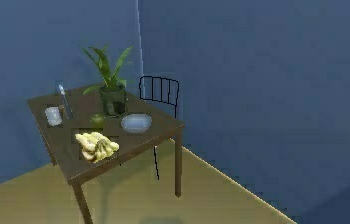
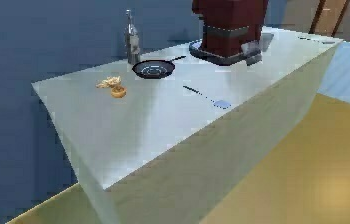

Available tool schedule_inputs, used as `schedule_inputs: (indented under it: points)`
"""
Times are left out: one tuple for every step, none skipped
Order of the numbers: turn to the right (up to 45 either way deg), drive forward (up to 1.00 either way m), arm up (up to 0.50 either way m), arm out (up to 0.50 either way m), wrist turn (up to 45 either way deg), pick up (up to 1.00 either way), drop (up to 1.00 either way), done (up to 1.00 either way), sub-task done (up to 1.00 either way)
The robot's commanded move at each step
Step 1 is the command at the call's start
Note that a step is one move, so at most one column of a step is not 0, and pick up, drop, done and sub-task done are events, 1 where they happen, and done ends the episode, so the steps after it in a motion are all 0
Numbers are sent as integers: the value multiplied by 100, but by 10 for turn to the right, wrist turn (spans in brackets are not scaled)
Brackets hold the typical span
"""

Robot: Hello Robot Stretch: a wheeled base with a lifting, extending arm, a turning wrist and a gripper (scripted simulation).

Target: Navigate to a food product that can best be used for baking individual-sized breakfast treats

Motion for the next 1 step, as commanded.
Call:
schedule_inputs:
  points:
    - [0,30,0,0,0,0,0,0,0]
